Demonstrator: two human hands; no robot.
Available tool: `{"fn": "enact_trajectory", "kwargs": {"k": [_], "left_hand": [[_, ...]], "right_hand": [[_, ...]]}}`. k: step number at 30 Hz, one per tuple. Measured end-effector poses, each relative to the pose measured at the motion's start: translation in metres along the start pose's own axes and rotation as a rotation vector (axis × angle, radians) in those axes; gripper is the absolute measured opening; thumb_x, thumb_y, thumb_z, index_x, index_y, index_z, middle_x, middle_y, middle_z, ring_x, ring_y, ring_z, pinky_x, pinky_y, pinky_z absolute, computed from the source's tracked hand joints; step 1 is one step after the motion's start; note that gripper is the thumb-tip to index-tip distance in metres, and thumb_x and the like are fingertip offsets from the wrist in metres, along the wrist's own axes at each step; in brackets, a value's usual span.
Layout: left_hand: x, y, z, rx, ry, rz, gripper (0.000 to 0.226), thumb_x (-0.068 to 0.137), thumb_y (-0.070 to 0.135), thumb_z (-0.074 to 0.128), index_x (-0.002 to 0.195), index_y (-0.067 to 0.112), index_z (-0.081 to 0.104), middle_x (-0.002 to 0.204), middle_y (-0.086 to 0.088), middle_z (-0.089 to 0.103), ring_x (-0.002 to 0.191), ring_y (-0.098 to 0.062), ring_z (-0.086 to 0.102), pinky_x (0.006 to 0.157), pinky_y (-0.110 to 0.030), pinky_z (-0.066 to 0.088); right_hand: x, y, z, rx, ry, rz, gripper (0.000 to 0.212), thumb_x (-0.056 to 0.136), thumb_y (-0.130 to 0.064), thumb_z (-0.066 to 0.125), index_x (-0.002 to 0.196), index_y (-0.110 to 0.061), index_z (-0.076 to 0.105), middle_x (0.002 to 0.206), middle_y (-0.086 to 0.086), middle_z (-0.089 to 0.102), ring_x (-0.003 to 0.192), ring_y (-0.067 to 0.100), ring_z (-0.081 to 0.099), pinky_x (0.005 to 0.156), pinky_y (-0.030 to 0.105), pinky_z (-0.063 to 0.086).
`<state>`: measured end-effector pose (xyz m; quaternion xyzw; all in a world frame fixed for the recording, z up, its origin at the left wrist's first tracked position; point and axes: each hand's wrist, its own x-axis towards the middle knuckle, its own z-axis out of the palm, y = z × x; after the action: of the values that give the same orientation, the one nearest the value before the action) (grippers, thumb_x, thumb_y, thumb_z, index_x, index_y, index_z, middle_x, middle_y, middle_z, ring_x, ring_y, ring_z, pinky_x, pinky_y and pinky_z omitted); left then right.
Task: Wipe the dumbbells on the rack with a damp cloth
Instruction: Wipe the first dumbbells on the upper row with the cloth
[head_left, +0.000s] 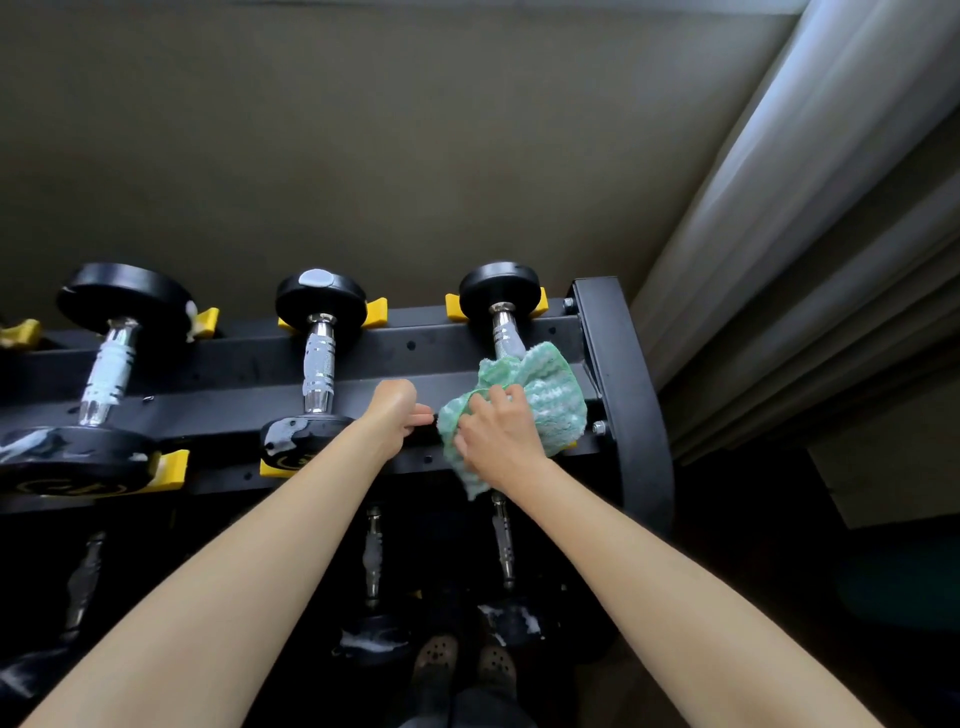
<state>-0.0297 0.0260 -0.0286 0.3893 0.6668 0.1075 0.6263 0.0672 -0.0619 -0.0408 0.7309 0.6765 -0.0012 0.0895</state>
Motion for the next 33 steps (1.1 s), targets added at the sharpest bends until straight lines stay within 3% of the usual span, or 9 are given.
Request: {"fn": "enact_trajectory", "kwargs": {"k": [3,9,13,16,19,25,27,30,33], "left_hand": [[-0.004,0.002,0.003,0.011,-0.004,-0.006,0.045,0.097,0.007,0.023,0.142,0.002,0.031,0.119,-0.023,0.061,0.095,-0.027,0.052,0.106,-0.038,0.031],[-0.007,0.001,0.007,-0.024,-0.025,-0.009,0.039,0.098,0.008,0.028,0.135,0.002,0.037,0.117,-0.022,0.062,0.102,-0.030,0.053,0.098,-0.040,0.037],[-0.004,0.000,0.010,-0.033,-0.048,-0.007,0.036,0.098,0.009,0.030,0.133,0.002,0.039,0.119,-0.024,0.060,0.099,-0.030,0.053,0.087,-0.039,0.042],[-0.007,-0.001,0.015,-0.033,-0.094,-0.017,0.035,0.099,0.008,0.031,0.132,0.000,0.040,0.124,-0.026,0.056,0.102,-0.033,0.055,0.087,-0.041,0.043],[-0.012,-0.002,0.021,-0.013,-0.146,-0.028,0.032,0.099,0.008,0.033,0.128,0.000,0.043,0.118,-0.026,0.057,0.097,-0.033,0.058,0.085,-0.040,0.046],[-0.011,-0.005,0.033,0.057,-0.216,0.006,0.019,0.097,0.007,0.040,0.090,0.000,0.057,0.079,-0.012,0.059,0.067,-0.020,0.057,0.064,-0.027,0.053],[-0.008,-0.007,0.032,0.056,-0.224,0.006,0.016,0.094,0.003,0.043,0.089,0.000,0.058,0.077,-0.012,0.058,0.066,-0.020,0.056,0.069,-0.029,0.053],[-0.006,-0.008,0.025,0.033,-0.280,0.009,0.015,0.090,-0.001,0.049,0.084,-0.001,0.063,0.079,-0.012,0.064,0.066,-0.018,0.062,0.064,-0.025,0.057],[-0.007,-0.007,0.024,0.060,-0.308,0.030,0.010,0.083,-0.004,0.056,0.084,-0.005,0.066,0.078,-0.013,0.067,0.066,-0.018,0.065,0.064,-0.025,0.058]], "right_hand": [[0.004,-0.005,-0.003,-0.041,0.010,0.046,0.028,0.037,-0.035,0.084,0.040,-0.023,0.059,0.051,-0.002,0.050,0.051,0.018,0.046,0.060,0.030,0.026],[-0.001,-0.004,0.000,-0.018,0.185,0.019,0.027,0.032,-0.019,0.081,0.039,-0.022,0.054,0.050,-0.004,0.049,0.051,0.019,0.048,0.064,0.029,0.034],[-0.009,0.016,0.014,0.180,0.390,0.063,0.026,0.050,-0.020,0.084,0.052,-0.017,0.059,0.058,-0.002,0.055,0.058,0.020,0.054,0.075,0.032,0.032],[-0.020,0.024,0.022,0.427,0.632,0.138,0.015,0.073,-0.012,0.059,0.058,-0.010,0.057,0.066,0.002,0.056,0.071,0.017,0.051,0.098,0.042,0.042],[-0.029,0.028,0.028,0.726,0.657,0.296,0.022,0.080,-0.013,0.044,0.070,-0.003,0.061,0.078,0.006,0.058,0.084,0.011,0.045,0.108,0.046,0.031],[-0.045,0.036,0.012,1.489,0.415,0.963,0.030,0.097,-0.018,0.045,0.095,0.003,0.066,0.084,0.006,0.060,0.082,0.019,0.053,0.070,0.024,0.037],[-0.050,0.036,0.014,1.514,0.311,1.040,0.035,0.099,-0.021,0.042,0.087,0.003,0.065,0.075,0.006,0.057,0.079,0.020,0.053,0.067,0.025,0.038],[-0.049,0.016,0.003,1.453,0.434,0.905,0.031,0.092,-0.020,0.049,0.081,0.005,0.064,0.081,0.011,0.059,0.086,0.028,0.053,0.075,0.027,0.043],[-0.039,-0.008,0.007,0.980,0.469,0.615,0.034,0.077,-0.028,0.048,0.072,0.001,0.065,0.092,0.017,0.062,0.108,0.045,0.054,0.102,0.055,0.037]]}}
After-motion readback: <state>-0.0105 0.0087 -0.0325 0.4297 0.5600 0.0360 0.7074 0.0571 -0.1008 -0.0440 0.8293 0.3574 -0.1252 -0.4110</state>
